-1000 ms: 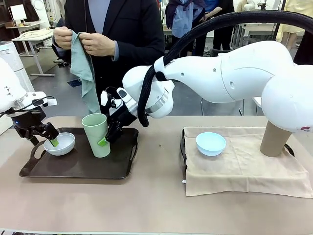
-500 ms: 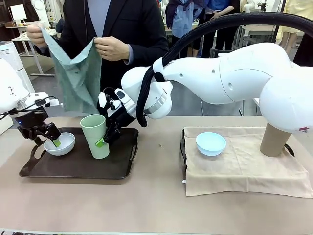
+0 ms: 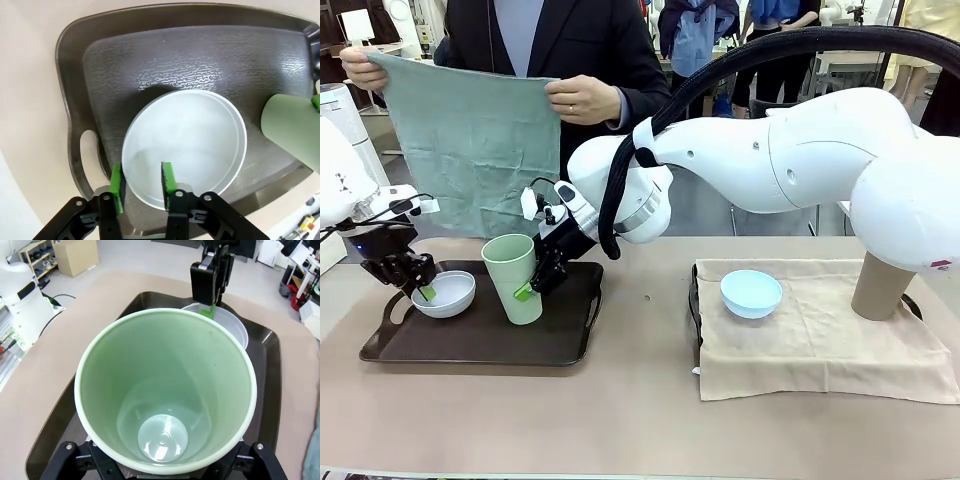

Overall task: Set up a tray with a mat and arrange the tableware.
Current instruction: Pick up the Picnic Bowl and Reusable plastic cup from the Handle tray in front of the human's position and hold them in the air.

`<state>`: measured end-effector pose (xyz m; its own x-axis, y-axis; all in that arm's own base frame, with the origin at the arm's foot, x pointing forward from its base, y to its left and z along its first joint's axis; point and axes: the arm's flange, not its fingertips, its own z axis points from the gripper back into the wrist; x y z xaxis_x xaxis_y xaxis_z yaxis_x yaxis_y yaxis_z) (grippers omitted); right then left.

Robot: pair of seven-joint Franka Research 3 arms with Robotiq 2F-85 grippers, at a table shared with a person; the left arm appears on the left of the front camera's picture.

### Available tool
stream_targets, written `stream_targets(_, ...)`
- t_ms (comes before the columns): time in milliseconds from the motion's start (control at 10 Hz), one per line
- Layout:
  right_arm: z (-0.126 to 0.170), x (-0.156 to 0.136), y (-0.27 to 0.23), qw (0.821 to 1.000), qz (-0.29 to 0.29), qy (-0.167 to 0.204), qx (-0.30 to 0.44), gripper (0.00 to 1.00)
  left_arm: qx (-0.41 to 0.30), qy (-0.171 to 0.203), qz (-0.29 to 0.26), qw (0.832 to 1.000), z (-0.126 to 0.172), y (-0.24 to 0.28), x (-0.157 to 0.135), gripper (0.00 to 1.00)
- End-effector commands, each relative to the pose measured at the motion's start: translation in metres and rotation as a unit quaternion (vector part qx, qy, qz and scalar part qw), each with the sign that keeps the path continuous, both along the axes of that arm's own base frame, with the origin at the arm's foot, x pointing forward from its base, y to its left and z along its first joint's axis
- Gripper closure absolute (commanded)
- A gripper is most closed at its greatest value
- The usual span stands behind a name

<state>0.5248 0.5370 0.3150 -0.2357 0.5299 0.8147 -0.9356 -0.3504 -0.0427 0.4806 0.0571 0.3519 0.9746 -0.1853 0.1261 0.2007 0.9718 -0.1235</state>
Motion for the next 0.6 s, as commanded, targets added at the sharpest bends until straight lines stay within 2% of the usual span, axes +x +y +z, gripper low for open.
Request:
stream_targets(0,-0.0002,0.0069,0.0057,1.000,0.017,-0.006,0.012,0.74,-0.012,-0.002,-0.007,1.000,-0.0022,0.0061,-0.0011,1.00)
stream_targets(100,-0.0012,0.0065,0.0051,1.000,0.019,-0.005,0.013,0.74,-0.009,-0.001,-0.006,1.000,-0.0025,0.0063,-0.0024,1.00)
stream_targets(200,-0.0016,0.0061,0.0041,1.000,0.019,-0.006,0.015,1.00,-0.007,0.000,-0.007,1.000,-0.0030,0.0068,-0.0028,1.00)
stream_targets(300,-0.0016,0.0058,0.0035,1.000,0.020,-0.006,0.017,0.74,-0.003,0.001,-0.007,1.000,-0.0027,0.0078,-0.0024,1.00)
stream_targets(400,-0.0017,0.0051,0.0028,1.000,0.020,-0.007,0.017,1.00,0.000,-0.001,-0.008,1.000,-0.0021,0.0082,-0.0026,1.00)
stream_targets(500,-0.0020,0.0049,0.0022,1.000,0.020,-0.008,0.017,1.00,0.002,-0.003,-0.008,1.000,-0.0013,0.0087,-0.0028,1.00)
